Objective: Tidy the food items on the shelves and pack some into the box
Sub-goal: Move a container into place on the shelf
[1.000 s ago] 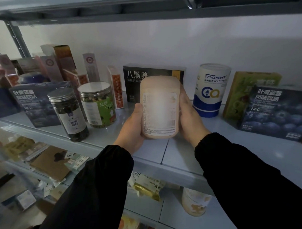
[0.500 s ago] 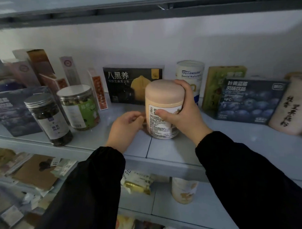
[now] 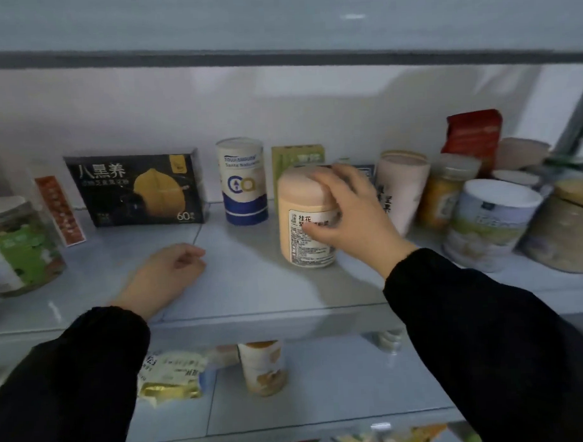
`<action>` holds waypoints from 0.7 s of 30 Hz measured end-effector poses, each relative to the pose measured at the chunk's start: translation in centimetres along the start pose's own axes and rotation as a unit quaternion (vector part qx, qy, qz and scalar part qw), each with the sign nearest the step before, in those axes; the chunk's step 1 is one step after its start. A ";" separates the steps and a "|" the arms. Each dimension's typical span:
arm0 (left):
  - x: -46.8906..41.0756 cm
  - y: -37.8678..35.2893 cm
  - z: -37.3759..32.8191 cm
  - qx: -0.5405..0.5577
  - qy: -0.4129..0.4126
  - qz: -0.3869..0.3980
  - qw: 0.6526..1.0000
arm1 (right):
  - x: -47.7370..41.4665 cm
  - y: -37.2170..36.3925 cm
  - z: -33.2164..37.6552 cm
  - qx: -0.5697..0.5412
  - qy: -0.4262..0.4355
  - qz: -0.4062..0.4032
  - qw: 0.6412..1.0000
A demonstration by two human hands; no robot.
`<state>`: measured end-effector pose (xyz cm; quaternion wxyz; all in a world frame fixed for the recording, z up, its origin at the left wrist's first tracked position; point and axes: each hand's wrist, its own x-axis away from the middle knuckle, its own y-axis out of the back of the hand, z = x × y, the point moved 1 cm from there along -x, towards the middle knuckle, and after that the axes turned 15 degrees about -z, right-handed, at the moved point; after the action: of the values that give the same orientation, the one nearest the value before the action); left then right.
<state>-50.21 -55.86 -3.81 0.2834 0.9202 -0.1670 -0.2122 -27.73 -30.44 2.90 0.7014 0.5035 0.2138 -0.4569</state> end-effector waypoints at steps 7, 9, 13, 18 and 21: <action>4.7 -9.3 -9.0 -0.292 -0.163 0.156 0.930 | -1.1 3.5 -2.6 0.072 0.039 0.043 0.996; 5.7 -11.0 -10.8 -0.301 -0.180 0.158 0.923 | -1.3 4.2 -3.1 0.085 0.052 0.059 0.993; 6.5 -12.6 -12.7 -0.307 -0.162 0.148 0.926 | -1.4 5.1 -3.6 0.077 0.060 0.062 0.993; 8.1 -12.7 -13.1 -0.317 -0.122 0.156 0.927 | -1.1 6.1 -4.4 0.107 0.076 0.051 0.990; 9.6 -12.3 -13.9 -0.331 -0.114 0.138 0.926 | -1.0 6.5 -4.5 0.115 0.071 0.064 0.989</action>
<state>-32.99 -44.04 -3.56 0.5775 0.7114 -0.2440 -0.3176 -21.92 -25.43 5.18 0.6498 0.6242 0.1767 -0.3961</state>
